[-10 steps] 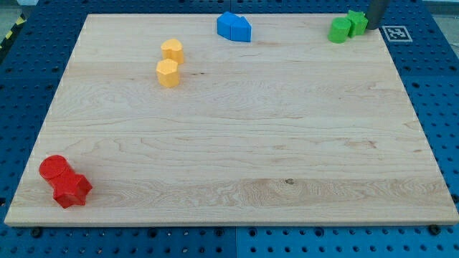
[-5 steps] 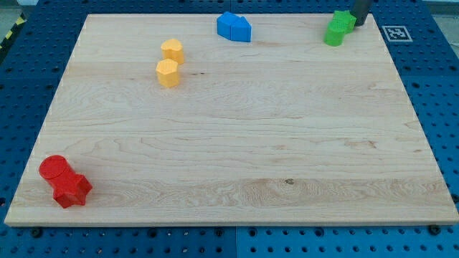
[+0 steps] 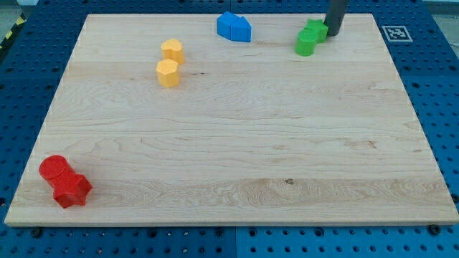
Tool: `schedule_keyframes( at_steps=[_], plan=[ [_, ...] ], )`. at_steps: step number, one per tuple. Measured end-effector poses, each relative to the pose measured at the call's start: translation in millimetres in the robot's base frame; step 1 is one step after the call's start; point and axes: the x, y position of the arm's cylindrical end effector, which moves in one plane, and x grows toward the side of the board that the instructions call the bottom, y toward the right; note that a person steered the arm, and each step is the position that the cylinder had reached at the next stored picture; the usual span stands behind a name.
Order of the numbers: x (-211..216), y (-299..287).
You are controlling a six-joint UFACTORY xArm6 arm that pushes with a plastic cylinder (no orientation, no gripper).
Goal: Push green star along with green circle towards center
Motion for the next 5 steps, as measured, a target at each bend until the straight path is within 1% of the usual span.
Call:
schedule_keyframes(
  at_steps=[2, 3, 5],
  plan=[
    [1, -35],
    [14, -52],
    [60, -59]
  ],
)
